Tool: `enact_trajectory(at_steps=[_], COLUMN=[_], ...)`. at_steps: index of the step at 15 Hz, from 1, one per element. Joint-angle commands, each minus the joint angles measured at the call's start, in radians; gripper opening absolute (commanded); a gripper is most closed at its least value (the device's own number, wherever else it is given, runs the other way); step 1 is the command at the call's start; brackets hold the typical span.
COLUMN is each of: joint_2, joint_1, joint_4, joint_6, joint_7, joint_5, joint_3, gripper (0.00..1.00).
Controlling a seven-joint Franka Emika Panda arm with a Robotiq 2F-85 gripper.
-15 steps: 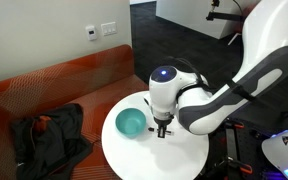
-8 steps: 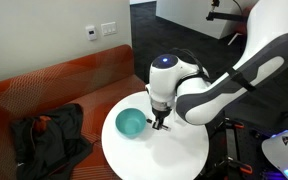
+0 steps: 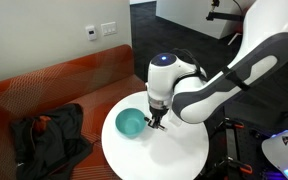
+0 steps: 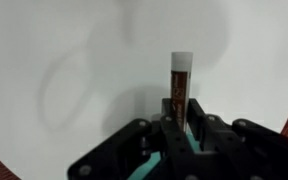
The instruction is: Put the marker inside the blue bowl
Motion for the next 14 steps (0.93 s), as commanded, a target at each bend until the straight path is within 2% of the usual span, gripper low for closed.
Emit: enact_trajectory(at_steps=[1,7,14], joint_2=[0.062,0.157,0.283], joint_1=[0.02,0.054,0.049], joint_4=[0.088,0.224,0.367], joint_6=[0.024,0.008,-0.009], joint_7=[0.129,0.334,0.409], joint_5=[0.047,0.061,0.086], joint_3=[-0.02,-0.064,-0.082], gripper=[0.05,0.05,0.05])
